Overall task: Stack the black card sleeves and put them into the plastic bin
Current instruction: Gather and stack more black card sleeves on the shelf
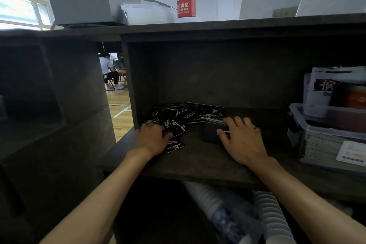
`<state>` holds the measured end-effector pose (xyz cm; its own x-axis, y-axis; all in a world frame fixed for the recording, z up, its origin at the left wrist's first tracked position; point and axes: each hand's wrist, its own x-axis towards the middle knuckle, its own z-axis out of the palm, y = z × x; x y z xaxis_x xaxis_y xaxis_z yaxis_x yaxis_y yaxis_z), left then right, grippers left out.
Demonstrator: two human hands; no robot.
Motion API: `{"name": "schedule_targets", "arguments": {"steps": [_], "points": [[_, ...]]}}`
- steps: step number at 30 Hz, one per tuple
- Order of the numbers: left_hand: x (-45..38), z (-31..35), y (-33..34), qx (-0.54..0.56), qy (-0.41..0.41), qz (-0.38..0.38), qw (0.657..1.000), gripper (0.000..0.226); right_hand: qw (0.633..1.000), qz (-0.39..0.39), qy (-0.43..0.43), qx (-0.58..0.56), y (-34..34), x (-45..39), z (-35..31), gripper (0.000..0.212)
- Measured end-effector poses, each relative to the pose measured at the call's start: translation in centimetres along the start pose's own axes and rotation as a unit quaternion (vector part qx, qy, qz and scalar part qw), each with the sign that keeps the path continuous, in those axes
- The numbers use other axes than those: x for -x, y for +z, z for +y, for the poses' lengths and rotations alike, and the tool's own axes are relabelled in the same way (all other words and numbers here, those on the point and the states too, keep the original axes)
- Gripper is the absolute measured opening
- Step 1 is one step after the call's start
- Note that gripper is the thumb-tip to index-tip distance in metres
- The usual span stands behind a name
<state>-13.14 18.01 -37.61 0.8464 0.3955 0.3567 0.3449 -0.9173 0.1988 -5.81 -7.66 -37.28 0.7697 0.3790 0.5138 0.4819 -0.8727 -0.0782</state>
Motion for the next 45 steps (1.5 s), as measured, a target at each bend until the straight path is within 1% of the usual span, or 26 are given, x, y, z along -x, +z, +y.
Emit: {"name": "schedule_targets", "arguments": {"steps": [3,7,8,10,11,13,15,16,18,20,22,24,26,27,29,30,35,37,38,39,40,41,42,43,44,45], "points": [[0.1,-0.9,-0.3,0.017,0.058,0.003,0.998,0.042,1.0,0.004,0.0,-0.007,0.0,0.1,0.2,0.051],[0.0,-0.7,-1.7,0.039,0.104,-0.079,0.991,0.042,1.0,-0.004,0.001,-0.005,-0.3,0.2,-0.1,0.051],[0.0,-0.4,-2.0,0.03,0.118,-0.097,0.988,0.038,1.0,-0.004,0.001,-0.006,-0.4,0.2,-0.1,0.051],[0.2,0.5,-2.5,-0.045,0.167,-0.101,0.98,0.033,1.0,-0.002,0.0,-0.009,-0.4,0.2,-0.1,0.051],[0.5,0.9,-2.7,-0.093,0.202,-0.082,0.972,0.03,1.0,0.0,0.0,-0.011,-0.5,0.3,-0.1,0.051],[1.0,1.2,-3.3,-0.154,0.273,0.021,0.949,0.022,1.0,0.0,0.002,-0.012,-0.6,0.4,-0.1,0.051],[1.3,1.4,-4.1,-0.119,0.311,0.149,0.931,0.013,1.0,-0.002,0.005,-0.013,-0.7,0.4,-0.2,0.05],[1.4,1.6,-4.4,-0.08,0.318,0.189,0.926,0.008,1.0,-0.003,0.006,-0.013,-0.7,0.4,-0.2,0.05],[1.7,2.7,-4.3,-0.046,0.336,0.207,0.918,0.011,1.0,-0.006,0.006,-0.019,-0.7,0.4,-0.2,0.05],[1.9,4.3,-3.3,-0.085,0.345,0.195,0.914,0.02,0.999,-0.007,0.008,-0.039,-0.7,0.4,-0.1,0.048],[1.9,6.0,-2.2,-0.111,0.318,0.192,0.922,0.027,0.997,-0.005,0.015,-0.071,-0.8,0.5,-0.1,0.046],[1.5,7.6,-1.4,-0.089,0.291,0.19,0.934,0.025,0.996,-0.001,0.017,-0.084,-0.9,0.4,0.0,0.048],[1.4,8.9,-0.4,0.02,0.264,0.184,0.947,0.023,0.997,-0.002,0.015,-0.073,-0.8,0.4,0.0,0.049],[1.5,9.4,0.2,0.095,0.245,0.182,0.948,0.029,0.998,-0.002,0.012,-0.065,-0.7,0.4,0.0,0.048],[1.6,10.1,1.1,0.225,0.223,0.165,0.934,0.045,0.999,-0.001,0.004,-0.054,-0.6,0.4,0.0,0.046],[1.6,10.3,1.5,0.258,0.228,0.157,0.926,0.049,0.999,-0.001,0.0,-0.048,-0.6,0.5,0.0,0.046],[1.2,11.1,1.4,0.3,0.32,0.065,0.896,0.048,1.0,-0.003,-0.023,-0.006,-0.7,0.4,-0.2,0.051],[0.5,10.4,1.3,0.32,0.295,0.087,0.896,0.039,1.0,-0.005,-0.019,0.003,-0.6,0.4,-0.2,0.052],[-0.1,9.6,1.4,0.317,0.256,0.119,0.905,0.034,1.0,-0.004,-0.015,0.001,-0.5,0.4,-0.2,0.052],[-0.9,8.6,1.6,0.292,0.2,0.148,0.923,0.032,1.0,-0.003,-0.012,-0.003,-0.4,0.4,-0.2,0.052],[-1.5,7.6,1.8,0.244,0.13,0.154,0.949,0.034,1.0,-0.004,-0.009,-0.007,-0.3,0.4,-0.1,0.052],[-1.9,6.8,2.0,0.186,0.061,0.13,0.972,0.041,1.0,-0.005,-0.006,-0.011,-0.3,0.3,-0.1,0.053],[-2.1,6.2,2.2,0.134,0.016,0.085,0.987,0.048,1.0,-0.005,-0.001,-0.015,-0.3,0.3,-0.1,0.053],[-2.3,6.1,2.3,0.101,-0.001,0.046,0.994,0.053,1.0,-0.003,0.003,-0.017,-0.2,0.4,0.0,0.053],[-2.4,6.2,2.5,0.08,0.002,0.032,0.996,0.053,1.0,0.001,0.006,-0.02,-0.2,0.4,-0.1,0.053],[-2.4,6.4,2.7,0.062,0.011,0.038,0.997,0.049,1.0,0.004,0.006,-0.02,-0.2,0.4,-0.1,0.053]]}}
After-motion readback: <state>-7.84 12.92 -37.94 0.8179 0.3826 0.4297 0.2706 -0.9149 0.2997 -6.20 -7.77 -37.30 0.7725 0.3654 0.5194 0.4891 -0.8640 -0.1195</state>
